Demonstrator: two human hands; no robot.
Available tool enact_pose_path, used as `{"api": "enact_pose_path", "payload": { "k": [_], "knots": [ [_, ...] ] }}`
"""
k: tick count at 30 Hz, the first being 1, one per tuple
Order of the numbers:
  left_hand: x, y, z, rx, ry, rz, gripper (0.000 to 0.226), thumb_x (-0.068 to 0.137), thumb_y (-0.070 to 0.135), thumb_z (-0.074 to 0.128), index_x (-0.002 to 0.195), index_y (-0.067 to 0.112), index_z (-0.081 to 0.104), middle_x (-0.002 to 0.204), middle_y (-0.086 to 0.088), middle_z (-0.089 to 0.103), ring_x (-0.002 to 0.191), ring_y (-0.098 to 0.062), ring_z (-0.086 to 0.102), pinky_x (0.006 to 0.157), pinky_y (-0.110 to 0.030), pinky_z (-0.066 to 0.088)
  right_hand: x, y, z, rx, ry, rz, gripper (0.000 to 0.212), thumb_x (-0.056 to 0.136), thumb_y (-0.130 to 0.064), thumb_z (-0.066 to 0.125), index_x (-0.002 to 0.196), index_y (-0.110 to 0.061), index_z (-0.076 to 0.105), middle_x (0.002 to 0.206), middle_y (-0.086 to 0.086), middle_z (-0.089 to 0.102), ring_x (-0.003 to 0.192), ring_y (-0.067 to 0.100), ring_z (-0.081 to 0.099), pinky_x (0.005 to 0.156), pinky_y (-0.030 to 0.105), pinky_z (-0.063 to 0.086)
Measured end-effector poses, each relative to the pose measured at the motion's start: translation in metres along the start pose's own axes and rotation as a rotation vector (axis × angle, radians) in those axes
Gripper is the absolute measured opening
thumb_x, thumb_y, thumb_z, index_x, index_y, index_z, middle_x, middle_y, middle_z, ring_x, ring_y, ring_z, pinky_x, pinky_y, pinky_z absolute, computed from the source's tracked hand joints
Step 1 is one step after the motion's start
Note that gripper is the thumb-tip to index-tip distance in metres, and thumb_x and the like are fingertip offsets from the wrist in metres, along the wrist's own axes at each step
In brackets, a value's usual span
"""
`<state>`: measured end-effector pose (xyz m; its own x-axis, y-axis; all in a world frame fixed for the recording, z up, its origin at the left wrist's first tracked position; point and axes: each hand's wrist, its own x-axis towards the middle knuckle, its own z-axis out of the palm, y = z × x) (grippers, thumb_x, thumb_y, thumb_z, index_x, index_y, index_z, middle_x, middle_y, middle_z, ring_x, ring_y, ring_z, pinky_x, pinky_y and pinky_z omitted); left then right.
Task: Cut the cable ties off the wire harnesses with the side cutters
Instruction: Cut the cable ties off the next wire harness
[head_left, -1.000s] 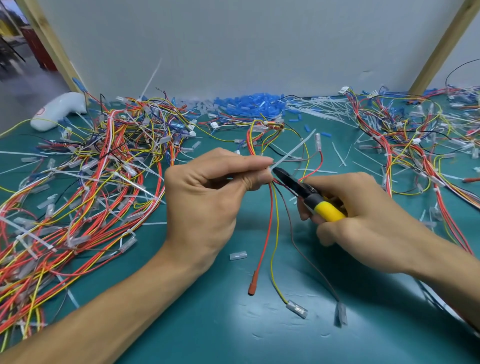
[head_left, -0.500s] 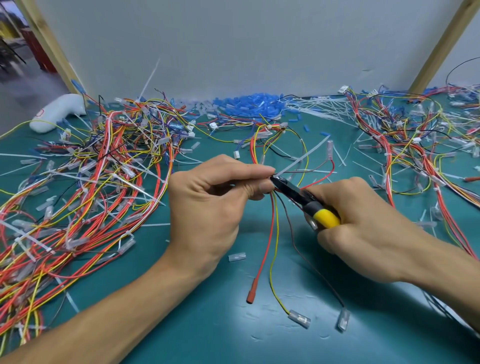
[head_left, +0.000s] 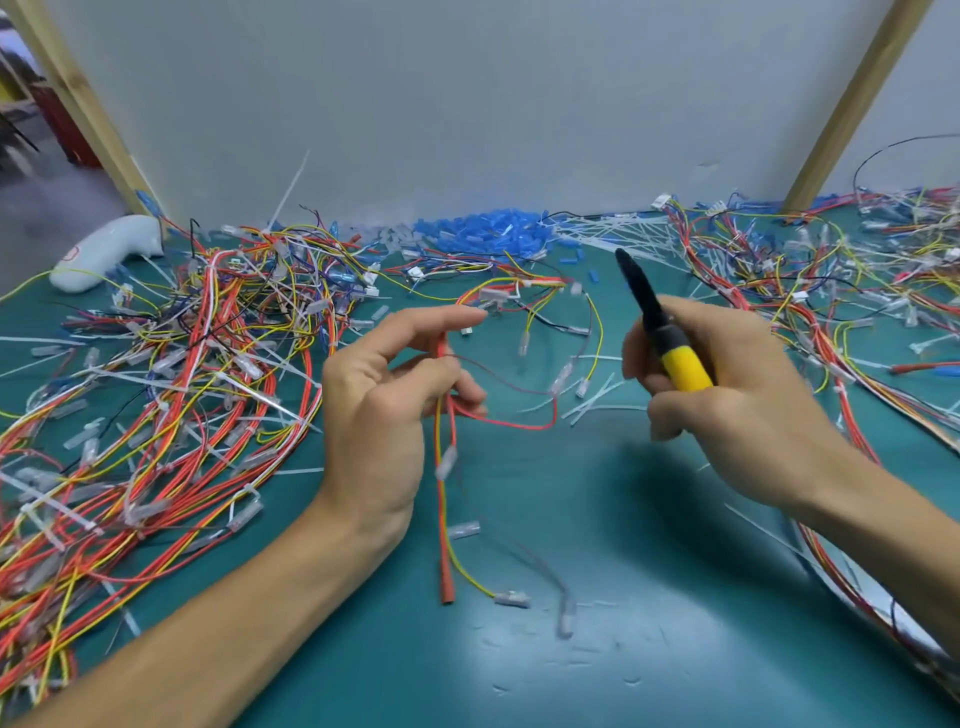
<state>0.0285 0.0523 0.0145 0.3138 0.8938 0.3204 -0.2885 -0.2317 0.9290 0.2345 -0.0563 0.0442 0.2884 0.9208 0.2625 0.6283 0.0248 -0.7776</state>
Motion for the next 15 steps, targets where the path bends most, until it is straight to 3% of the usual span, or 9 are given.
{"api": "enact_pose_path", "payload": {
  "k": [3, 6, 8, 10, 15],
  "knots": [
    [0.002, 0.000, 0.000, -0.100, 0.022, -0.063, 0.050, 0.072, -0.001, 0.051, 0.119, 0.007, 0.069, 0.079, -0.005, 0.047, 0.049, -0.022, 0.045, 0.045, -0.029, 0.042, 0.006, 0.015, -0.001, -0.274, 0.092, 0.071, 0.030, 0.069, -0.020, 0.067, 0.098, -0.025, 0.056, 0.071, 0.001, 0.059, 0.065, 0.025, 0.053, 0.056, 0.041, 0.041],
    [0.004, 0.002, -0.001, -0.227, 0.067, -0.146, 0.060, 0.068, 0.001, 0.043, 0.126, -0.003, 0.059, 0.073, -0.004, 0.037, 0.047, -0.017, 0.029, 0.041, -0.023, 0.029, 0.007, 0.027, -0.002, -0.489, -0.001, 0.128, 0.042, 0.085, -0.020, 0.070, 0.113, -0.029, 0.040, 0.092, 0.001, 0.058, 0.080, 0.019, 0.054, 0.063, 0.038, 0.040],
    [0.005, 0.002, -0.002, -0.282, 0.050, -0.184, 0.060, 0.065, 0.002, 0.041, 0.121, -0.005, 0.061, 0.067, -0.002, 0.030, 0.048, -0.015, 0.021, 0.042, -0.021, 0.024, 0.004, 0.031, 0.001, -0.620, -0.040, 0.123, 0.042, 0.090, -0.035, 0.069, 0.115, -0.030, 0.036, 0.105, 0.001, 0.051, 0.093, 0.028, 0.053, 0.073, 0.042, 0.045],
    [0.004, 0.003, -0.002, -0.276, 0.016, -0.193, 0.057, 0.065, 0.002, 0.041, 0.116, -0.004, 0.065, 0.063, 0.002, 0.029, 0.048, -0.013, 0.018, 0.043, -0.018, 0.022, 0.003, 0.031, 0.002, -0.721, -0.052, 0.135, 0.041, 0.093, -0.051, 0.066, 0.113, -0.029, 0.037, 0.109, 0.000, 0.048, 0.101, 0.029, 0.051, 0.074, 0.040, 0.042],
    [-0.002, 0.001, 0.001, -0.184, -0.066, -0.196, 0.053, 0.068, 0.005, 0.043, 0.116, -0.005, 0.063, 0.063, 0.001, 0.028, 0.049, -0.013, 0.016, 0.045, -0.015, 0.020, 0.004, 0.024, 0.002, -0.778, -0.091, 0.153, 0.046, 0.090, -0.068, 0.060, 0.106, -0.028, 0.042, 0.106, -0.003, 0.049, 0.106, 0.027, 0.049, 0.088, 0.045, 0.046]
  ]
}}
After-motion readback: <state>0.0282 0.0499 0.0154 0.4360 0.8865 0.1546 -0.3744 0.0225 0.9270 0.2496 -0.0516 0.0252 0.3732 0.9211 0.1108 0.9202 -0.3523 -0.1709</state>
